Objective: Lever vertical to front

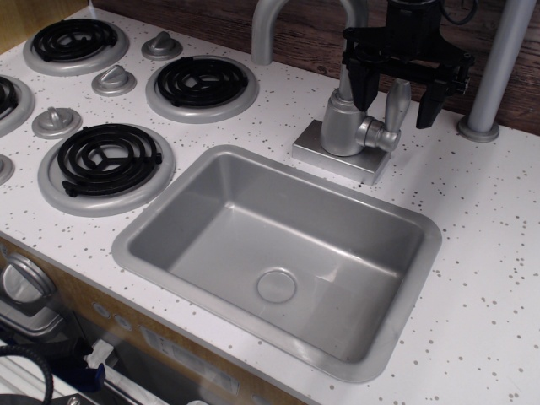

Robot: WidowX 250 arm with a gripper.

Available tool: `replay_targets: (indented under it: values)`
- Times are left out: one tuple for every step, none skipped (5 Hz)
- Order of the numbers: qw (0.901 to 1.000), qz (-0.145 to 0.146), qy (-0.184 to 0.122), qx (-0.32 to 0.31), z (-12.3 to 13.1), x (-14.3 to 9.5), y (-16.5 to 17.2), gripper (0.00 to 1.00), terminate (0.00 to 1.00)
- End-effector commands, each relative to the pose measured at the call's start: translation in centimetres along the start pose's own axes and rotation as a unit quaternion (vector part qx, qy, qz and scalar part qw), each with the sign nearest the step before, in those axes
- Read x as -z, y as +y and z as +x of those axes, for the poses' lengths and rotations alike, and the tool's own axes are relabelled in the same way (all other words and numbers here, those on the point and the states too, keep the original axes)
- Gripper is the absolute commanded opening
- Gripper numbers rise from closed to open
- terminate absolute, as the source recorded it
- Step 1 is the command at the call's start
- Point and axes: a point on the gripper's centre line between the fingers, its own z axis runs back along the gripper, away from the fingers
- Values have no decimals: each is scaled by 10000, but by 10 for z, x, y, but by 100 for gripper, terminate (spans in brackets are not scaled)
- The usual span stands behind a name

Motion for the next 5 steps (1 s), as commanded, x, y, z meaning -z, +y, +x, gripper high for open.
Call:
replay_targets:
  values:
    - [10000, 0, 0, 0, 0, 0, 0, 100, 0]
    - [9993, 52, -362, -12, 6, -2, 3, 100, 0]
    - [9968, 197, -772, 41, 14, -6, 5, 100, 0]
    - [9930, 302, -1140, 51, 19, -11, 3, 100, 0]
    - [9915, 322, -1257, 71, 27, -19, 5, 100, 0]
